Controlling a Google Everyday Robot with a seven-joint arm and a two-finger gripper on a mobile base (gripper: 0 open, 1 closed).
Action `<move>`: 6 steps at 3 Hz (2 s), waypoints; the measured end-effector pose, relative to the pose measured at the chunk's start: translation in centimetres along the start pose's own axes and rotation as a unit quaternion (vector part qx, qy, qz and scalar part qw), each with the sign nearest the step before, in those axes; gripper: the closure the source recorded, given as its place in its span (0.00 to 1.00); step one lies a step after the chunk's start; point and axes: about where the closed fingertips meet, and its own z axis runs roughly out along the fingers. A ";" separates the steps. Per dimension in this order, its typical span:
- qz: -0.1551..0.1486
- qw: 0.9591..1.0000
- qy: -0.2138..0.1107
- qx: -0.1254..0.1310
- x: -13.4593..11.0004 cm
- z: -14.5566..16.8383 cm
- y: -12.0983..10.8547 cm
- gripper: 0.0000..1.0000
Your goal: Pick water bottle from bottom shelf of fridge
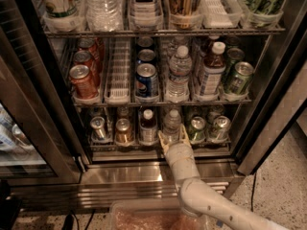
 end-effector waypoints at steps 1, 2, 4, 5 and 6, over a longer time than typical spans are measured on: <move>0.002 1.000 -0.002 0.010 0.1 0.9 -0.6 0.36; 0.005 1.000 -0.003 0.016 0.3 1.6 -1.0 0.33; 0.008 1.000 -0.003 0.013 0.5 2.1 -0.9 0.76; 0.008 1.000 -0.003 0.013 0.5 2.1 -0.9 0.98; 0.008 1.000 -0.002 0.013 0.5 2.1 -0.9 1.00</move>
Offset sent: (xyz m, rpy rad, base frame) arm 0.0257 -0.0115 -0.0029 0.0136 -0.0165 -0.0455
